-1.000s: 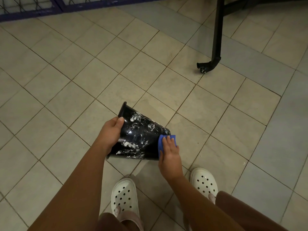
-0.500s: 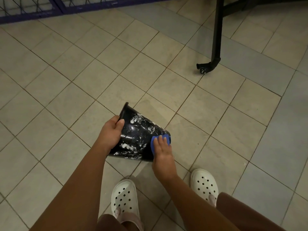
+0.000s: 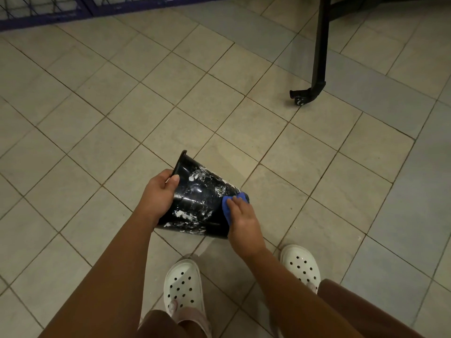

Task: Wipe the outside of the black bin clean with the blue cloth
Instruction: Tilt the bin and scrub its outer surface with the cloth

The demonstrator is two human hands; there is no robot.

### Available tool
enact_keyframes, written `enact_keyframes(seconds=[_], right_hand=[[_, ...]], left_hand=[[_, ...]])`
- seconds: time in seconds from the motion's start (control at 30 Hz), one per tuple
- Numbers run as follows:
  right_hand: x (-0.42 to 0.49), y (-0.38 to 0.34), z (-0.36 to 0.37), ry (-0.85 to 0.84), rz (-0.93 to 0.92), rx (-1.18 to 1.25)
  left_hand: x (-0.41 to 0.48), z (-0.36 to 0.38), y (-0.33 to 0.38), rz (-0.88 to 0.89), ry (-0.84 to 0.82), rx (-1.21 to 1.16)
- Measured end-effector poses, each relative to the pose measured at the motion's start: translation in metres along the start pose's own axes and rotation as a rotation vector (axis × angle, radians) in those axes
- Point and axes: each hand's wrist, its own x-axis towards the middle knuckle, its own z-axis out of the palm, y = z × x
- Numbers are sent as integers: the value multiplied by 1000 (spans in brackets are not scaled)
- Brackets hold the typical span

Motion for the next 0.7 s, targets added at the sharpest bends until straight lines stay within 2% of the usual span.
enact_keyframes(seconds=[0.07,0.23,0.3,0.4,0.47,0.53,0.7], right_hand=[[12,6,-4,-16,36,81],[19,14,-10,-138,418,135],[7,4,-7,-119,374,63],[1,-9,-7,-63,169,4],[11,-1,-6,-97,124,9],[20,7,-13,-110,154,59],[33,8,-18,-185,422,133]], left_hand=[[0,1,0,10,4,-10],[2,6,0,4,49,-40],[3,5,-2,2,59,-43],[4,5,-2,16,46,-41],[3,5,-1,23,43,-50],[3,7,0,39,49,-53],[3,9,0,78,82,-14]])
